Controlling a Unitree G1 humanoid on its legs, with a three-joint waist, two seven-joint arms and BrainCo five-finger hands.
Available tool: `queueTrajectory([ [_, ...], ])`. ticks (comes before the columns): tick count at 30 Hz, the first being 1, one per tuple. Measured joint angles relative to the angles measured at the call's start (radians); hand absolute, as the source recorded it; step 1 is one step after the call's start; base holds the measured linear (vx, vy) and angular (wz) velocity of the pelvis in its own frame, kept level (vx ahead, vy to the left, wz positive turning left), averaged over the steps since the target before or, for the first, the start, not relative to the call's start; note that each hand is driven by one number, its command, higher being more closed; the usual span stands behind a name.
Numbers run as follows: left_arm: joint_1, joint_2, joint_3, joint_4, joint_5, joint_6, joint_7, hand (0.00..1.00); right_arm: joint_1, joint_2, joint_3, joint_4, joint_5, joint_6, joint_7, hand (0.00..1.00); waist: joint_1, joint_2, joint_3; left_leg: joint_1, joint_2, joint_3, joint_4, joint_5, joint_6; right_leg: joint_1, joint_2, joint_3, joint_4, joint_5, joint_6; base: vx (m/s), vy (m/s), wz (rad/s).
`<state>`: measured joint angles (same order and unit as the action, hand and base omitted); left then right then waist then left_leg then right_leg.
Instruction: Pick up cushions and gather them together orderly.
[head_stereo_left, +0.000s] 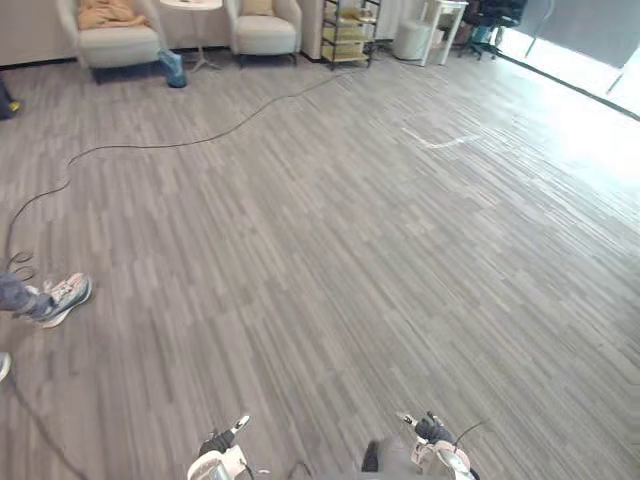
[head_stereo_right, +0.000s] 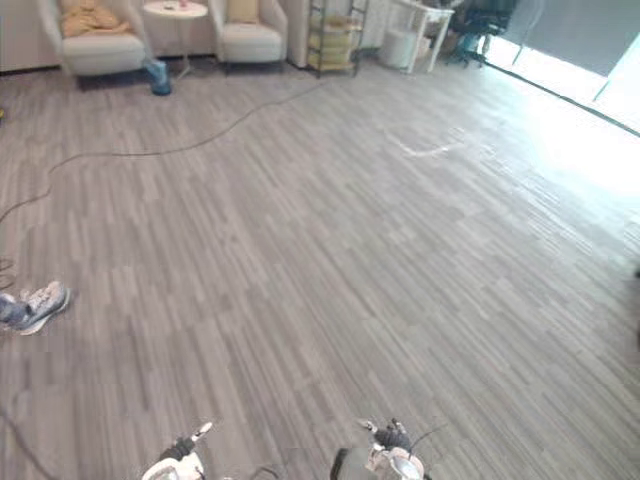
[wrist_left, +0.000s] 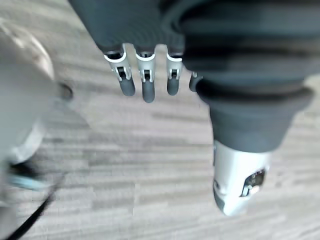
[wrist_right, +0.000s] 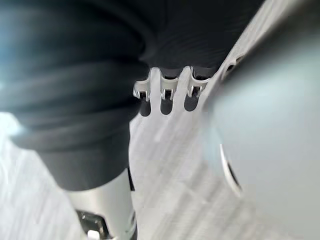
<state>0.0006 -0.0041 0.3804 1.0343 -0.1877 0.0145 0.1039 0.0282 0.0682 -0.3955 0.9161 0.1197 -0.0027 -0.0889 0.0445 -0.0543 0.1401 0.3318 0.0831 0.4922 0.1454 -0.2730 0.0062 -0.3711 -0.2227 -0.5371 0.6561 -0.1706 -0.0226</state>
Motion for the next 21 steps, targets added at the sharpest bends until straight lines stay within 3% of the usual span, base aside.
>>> queueTrajectory([
  [1, 0.0, -0.001, -0.003, -0.001, 0.005, 0.0, 0.0, 0.0, -0.001, 0.0, -0.005, 0.002, -0.001, 0.001, -0.001, 0.0, 0.0, -0.001, 0.0, 0.018, -0.005, -0.001, -0.009, 0.0, 0.0, 0.001, 0.01, -0.014, -0.059, 0.019, -0.012, 0.72, -0.08, -0.01],
  [2, 0.005, -0.003, -0.004, -0.005, 0.031, 0.0, -0.001, 0.0, 0.017, 0.001, -0.013, 0.004, -0.003, 0.004, -0.001, 0.0, -0.001, -0.018, -0.008, 0.079, -0.047, -0.018, -0.018, 0.001, -0.002, 0.012, 0.035, -0.024, -0.266, 0.135, -0.057, 0.65, -0.11, 0.04],
  [3, 0.002, -0.008, -0.001, -0.001, 0.036, 0.0, 0.0, 0.0, 0.021, -0.001, -0.014, 0.002, -0.001, 0.006, 0.002, 0.0, -0.005, -0.02, -0.011, 0.099, -0.053, -0.028, -0.017, 0.001, -0.003, 0.013, 0.038, -0.005, -0.254, 0.168, -0.183, 0.77, -0.122, -0.29],
  [4, 0.008, -0.043, 0.02, -0.003, 0.048, 0.003, -0.003, 0.0, 0.002, -0.035, -0.014, 0.001, -0.004, 0.008, 0.002, 0.0, -0.004, 0.047, -0.015, 0.12, -0.014, -0.035, 0.011, 0.027, -0.053, 0.015, 0.067, -0.011, -0.187, 0.119, -0.185, 0.63, -0.135, -0.51],
  [5, 0.009, -0.063, 0.028, 0.0, 0.06, 0.007, -0.003, 0.0, 0.001, -0.039, -0.015, 0.0, -0.003, 0.008, 0.002, 0.0, -0.012, 0.072, -0.019, 0.076, 0.025, -0.069, 0.145, 0.07, -0.12, 0.027, 0.091, -0.001, -0.171, 0.057, -0.169, 0.61, -0.142, -0.58],
  [6, 0.006, -0.072, 0.033, -0.001, 0.068, 0.009, -0.003, 0.0, -0.001, -0.039, -0.019, -0.007, -0.003, 0.009, 0.003, 0.0, -0.017, 0.083, -0.017, 0.04, 0.051, -0.09, 0.238, 0.088, -0.134, 0.04, 0.11, -0.001, -0.173, 0.041, -0.169, 0.58, -0.177, -0.57],
  [7, 0.0, -0.071, 0.04, -0.005, 0.071, 0.015, -0.009, 0.0, -0.012, -0.036, -0.021, -0.007, -0.002, 0.008, 0.0, 0.0, -0.02, 0.1, -0.008, -0.064, 0.118, -0.143, 0.498, 0.21, -0.152, 0.086, 0.165, 0.023, -0.204, 0.017, -0.169, 0.43, -0.105, -0.53],
  [8, 0.004, -0.068, 0.042, -0.005, 0.071, 0.015, -0.009, 0.0, -0.014, -0.035, -0.016, -0.006, -0.002, 0.009, 0.0, 0.0, -0.016, 0.105, -0.005, -0.103, 0.14, -0.165, 0.589, 0.23, -0.164, 0.102, 0.182, 0.035, -0.218, 0.014, -0.17, 0.49, -0.07, -0.98],
  [9, -0.003, -0.063, 0.043, -0.01, 0.07, 0.014, -0.01, 0.0, -0.025, -0.029, 0.0, 0.005, -0.001, 0.01, -0.002, 0.0, -0.009, 0.104, 0.01, -0.213, 0.184, -0.206, 0.816, 0.209, -0.164, 0.16, 0.228, 0.075, -0.249, -0.006, -0.173, 0.46, -0.014, -1.12],
  [10, -0.007, -0.049, 0.044, -0.027, 0.068, 0.012, -0.013, 0.0, -0.038, -0.015, 0.026, 0.025, -0.001, 0.013, -0.003, 0.0, -0.008, 0.082, 0.028, -0.325, 0.2, -0.232, 0.94, 0.129, -0.133, 0.233, 0.251, 0.122, -0.282, -0.027, -0.172, 0.45, -0.006, -1.11],
  [12, -0.007, -0.036, 0.035, -0.061, 0.064, 0.008, -0.016, 0.0, -0.048, -0.003, 0.048, 0.043, 0.001, 0.017, -0.008, 0.0, -0.004, 0.054, 0.034, -0.445, 0.206, -0.218, 0.902, 0.052, -0.091, 0.328, 0.265, 0.186, -0.351, -0.045, -0.157, 0.52, 0.015, -0.94],
  [13, -0.005, -0.033, 0.035, -0.072, 0.053, 0.001, -0.018, 0.0, -0.046, 0.003, 0.045, 0.048, 0.002, 0.022, -0.009, 0.0, 0.008, 0.048, 0.033, -0.507, 0.209, -0.192, 0.806, 0.025, -0.069, 0.376, 0.269, 0.231, -0.387, -0.047, -0.114, 0.49, 0.044, -0.93],
  [14, -0.004, -0.037, 0.036, -0.076, 0.045, -0.001, -0.018, 0.0, -0.045, 0.004, 0.044, 0.05, 0.002, 0.023, -0.01, 0.0, 0.013, 0.046, 0.034, -0.523, 0.207, -0.186, 0.756, 0.022, -0.067, 0.389, 0.269, 0.247, -0.395, -0.053, -0.1, 0.4, 0.094, -1.15],
  [15, 0.004, -0.049, 0.052, -0.081, 0.034, -0.006, -0.016, 0.0, -0.045, 0.002, 0.044, 0.051, 0.002, 0.024, -0.011, 0.0, 0.018, 0.068, 0.034, -0.578, 0.189, -0.199, 0.544, 0.02, -0.064, 0.441, 0.274, 0.313, -0.418, -0.075, -0.069, 0.47, 0.173, -1.07],
  [18, 0.034, -0.053, 0.07, -0.081, 0.03, -0.008, -0.011, 0.0, -0.044, 0.008, 0.045, 0.054, 0.001, 0.028, -0.011, 0.0, 0.025, 0.079, 0.025, -0.614, 0.142, -0.28, 0.245, 0.08, -0.087, 0.495, 0.267, 0.408, -0.423, -0.127, -0.032, 0.52, 0.275, -1.06],
  [19, 0.059, -0.047, 0.077, -0.076, 0.023, -0.007, -0.009, 0.0, -0.036, 0.008, 0.045, 0.065, 0.001, 0.031, -0.01, 0.0, 0.039, 0.067, 0.009, -0.605, 0.123, -0.313, 0.223, 0.184, -0.097, 0.515, 0.247, 0.461, -0.418, -0.16, -0.019, 0.6, 0.371, -1.16],
  [20, 0.063, -0.046, 0.086, -0.079, 0.019, -0.008, -0.009, 0.0, -0.028, 0.008, 0.047, 0.067, 0.001, 0.031, -0.009, 0.0, 0.043, 0.059, -0.005, -0.606, 0.111, -0.313, 0.227, 0.209, -0.093, 0.515, 0.237, 0.478, -0.418, -0.169, -0.011, 0.66, 0.381, -0.98],
  [21, 0.069, -0.028, 0.101, -0.073, 0.02, -0.007, -0.009, 0.0, -0.01, 0.008, 0.045, 0.08, 0.0, 0.032, -0.01, 0.0, 0.051, 0.02, -0.046, -0.61, 0.074, -0.281, 0.261, 0.157, -0.068, 0.51, 0.193, 0.507, -0.404, -0.178, 0.019, 0.68, 0.324, -0.72],
])
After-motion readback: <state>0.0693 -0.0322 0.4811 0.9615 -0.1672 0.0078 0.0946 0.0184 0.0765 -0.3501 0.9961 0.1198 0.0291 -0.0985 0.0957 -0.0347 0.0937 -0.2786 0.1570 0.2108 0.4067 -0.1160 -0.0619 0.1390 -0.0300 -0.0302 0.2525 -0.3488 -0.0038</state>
